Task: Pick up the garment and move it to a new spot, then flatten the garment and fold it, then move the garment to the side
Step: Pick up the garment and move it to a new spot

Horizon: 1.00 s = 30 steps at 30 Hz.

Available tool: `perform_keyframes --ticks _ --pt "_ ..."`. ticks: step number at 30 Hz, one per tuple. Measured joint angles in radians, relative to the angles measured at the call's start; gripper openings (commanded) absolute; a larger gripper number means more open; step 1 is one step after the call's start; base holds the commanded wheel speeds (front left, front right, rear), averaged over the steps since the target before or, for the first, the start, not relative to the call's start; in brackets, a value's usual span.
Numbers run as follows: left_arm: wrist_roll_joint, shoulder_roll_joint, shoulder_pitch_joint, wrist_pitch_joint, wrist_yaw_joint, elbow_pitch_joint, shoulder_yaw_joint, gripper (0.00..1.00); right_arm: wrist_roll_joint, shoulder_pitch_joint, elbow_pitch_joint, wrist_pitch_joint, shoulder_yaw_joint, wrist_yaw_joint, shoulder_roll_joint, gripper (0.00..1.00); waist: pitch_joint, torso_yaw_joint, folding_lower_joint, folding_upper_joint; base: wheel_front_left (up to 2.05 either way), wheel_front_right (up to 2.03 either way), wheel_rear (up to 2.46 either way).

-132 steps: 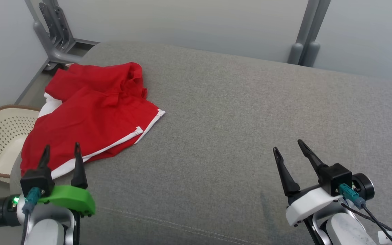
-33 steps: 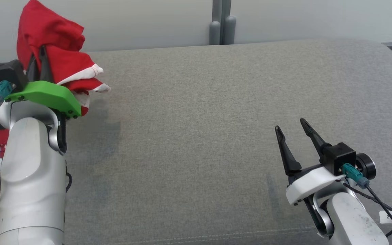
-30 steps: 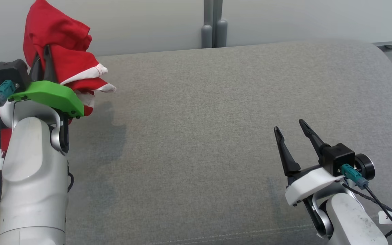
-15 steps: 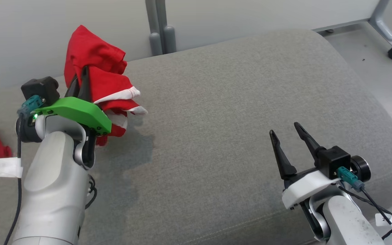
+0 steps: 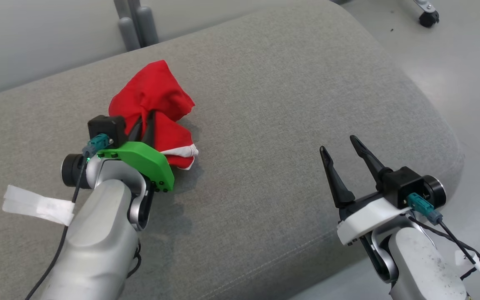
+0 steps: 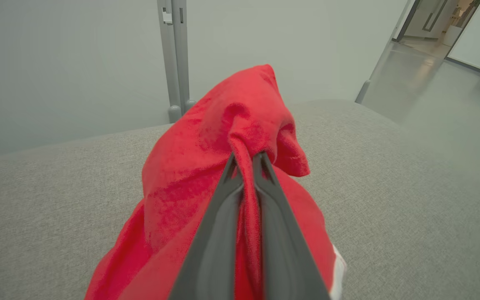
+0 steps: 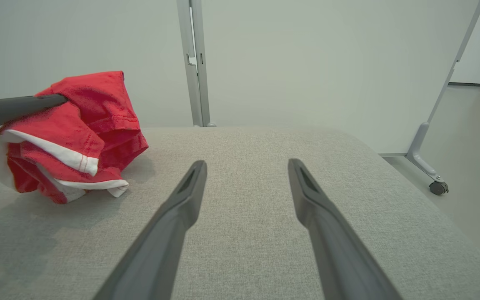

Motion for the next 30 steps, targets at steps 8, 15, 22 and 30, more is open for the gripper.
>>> perform_keyframes --ticks 8,15,22,30 --pt "-0.042 0.002 0.026 0.000 0.008 -0.003 -0.137 0.00 0.000 -0.009 0.000 0.000 -0.002 0.000 0.004 1.00 0.046 -0.049 0.0000 0.0000 0.00 0.00 0.00" --pt "-0.114 0.007 0.045 0.000 0.008 -0.033 -0.227 1.00 0.000 -0.018 0.003 0.000 -0.006 -0.001 0.008 1.00 0.064 -0.055 0.0000 0.0000 0.00 0.00 0.00" --pt "-0.169 0.010 0.045 -0.009 0.008 -0.081 -0.317 1.00 0.000 -0.018 0.004 0.000 -0.026 -0.002 0.008 1.00 0.060 -0.024 0.0000 0.0000 0.00 0.00 0.00" --pt "-0.191 0.012 0.045 -0.019 0.019 -0.121 -0.358 1.00 0.003 -0.016 0.007 0.000 -0.051 -0.018 0.007 1.00 0.047 0.034 0.0000 0.0000 0.00 0.00 0.00"
